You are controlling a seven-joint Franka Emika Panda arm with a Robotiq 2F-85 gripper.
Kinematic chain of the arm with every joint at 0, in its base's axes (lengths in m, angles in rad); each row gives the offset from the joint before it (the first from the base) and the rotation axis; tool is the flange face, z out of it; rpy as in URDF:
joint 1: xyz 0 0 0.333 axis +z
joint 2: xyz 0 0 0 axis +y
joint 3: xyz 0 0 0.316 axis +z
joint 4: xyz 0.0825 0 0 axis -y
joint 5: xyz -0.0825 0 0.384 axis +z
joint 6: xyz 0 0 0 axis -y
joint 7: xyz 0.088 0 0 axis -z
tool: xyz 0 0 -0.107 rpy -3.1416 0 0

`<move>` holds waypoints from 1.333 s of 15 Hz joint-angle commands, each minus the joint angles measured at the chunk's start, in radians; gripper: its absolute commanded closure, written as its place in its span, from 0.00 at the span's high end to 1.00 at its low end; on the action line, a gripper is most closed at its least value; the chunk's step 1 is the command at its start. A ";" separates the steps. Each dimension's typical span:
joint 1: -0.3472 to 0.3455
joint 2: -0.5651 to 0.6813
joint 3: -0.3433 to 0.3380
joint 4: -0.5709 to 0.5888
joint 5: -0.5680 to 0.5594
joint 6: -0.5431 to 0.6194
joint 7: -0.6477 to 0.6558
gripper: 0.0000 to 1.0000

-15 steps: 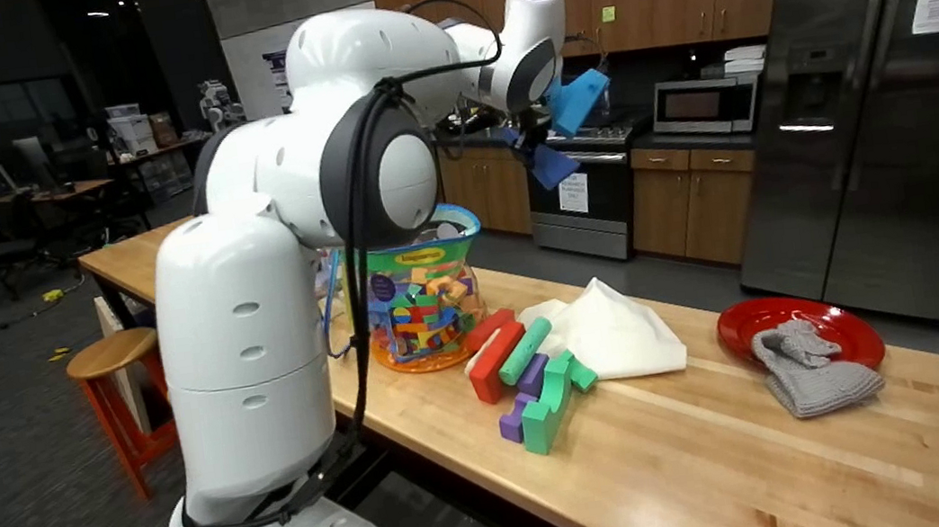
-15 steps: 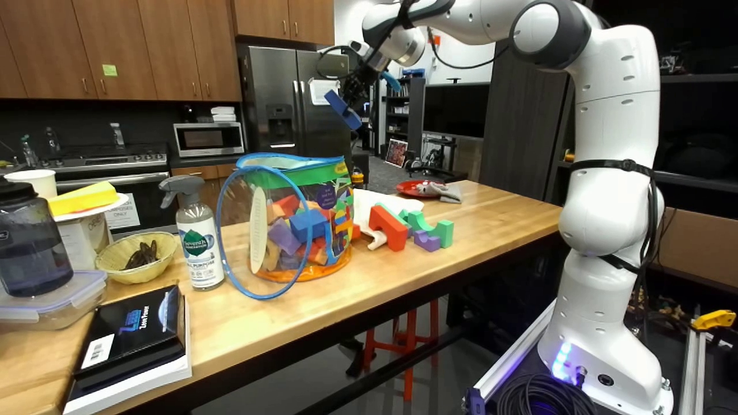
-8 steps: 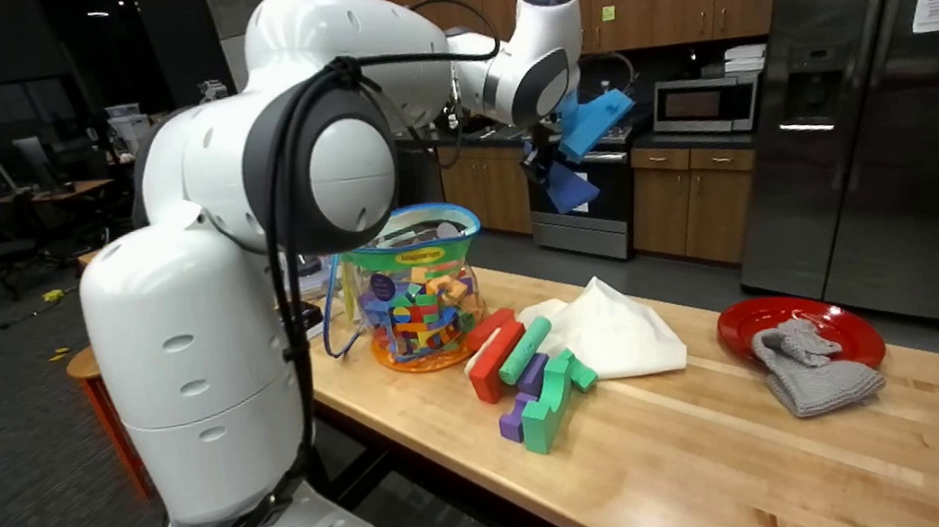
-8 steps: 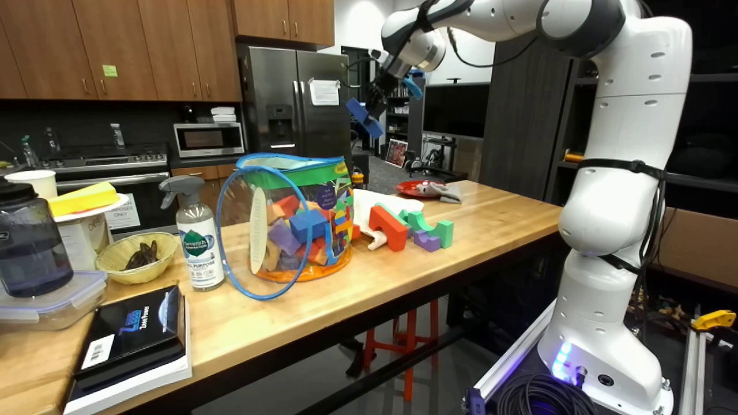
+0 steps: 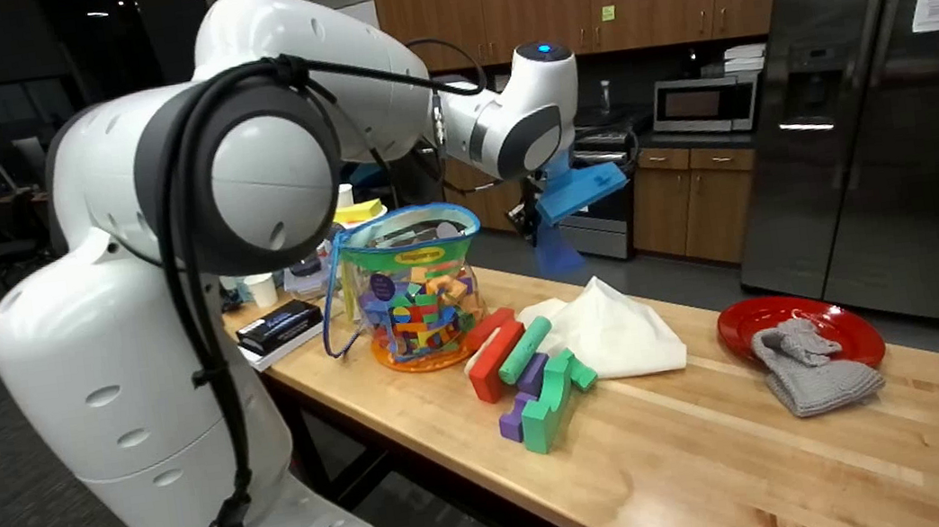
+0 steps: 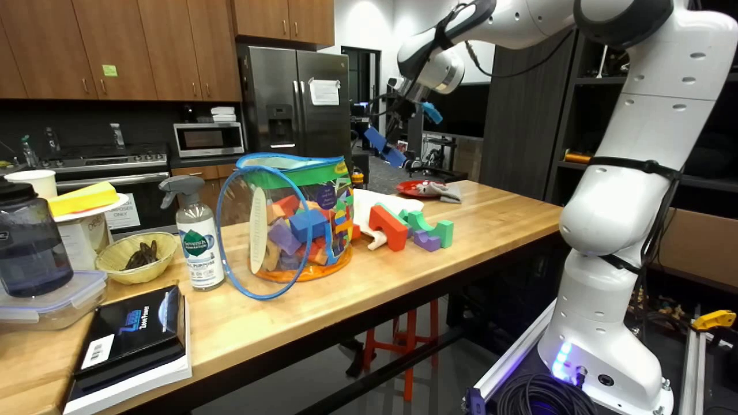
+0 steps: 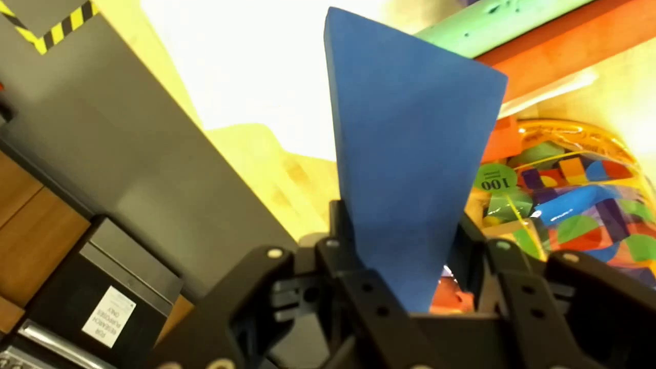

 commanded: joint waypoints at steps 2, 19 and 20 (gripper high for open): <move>0.029 -0.136 -0.020 -0.234 -0.032 0.029 0.141 0.21; 0.044 -0.156 -0.190 -0.369 -0.166 0.175 0.263 0.21; 0.056 -0.147 -0.203 -0.358 -0.134 0.172 0.246 0.21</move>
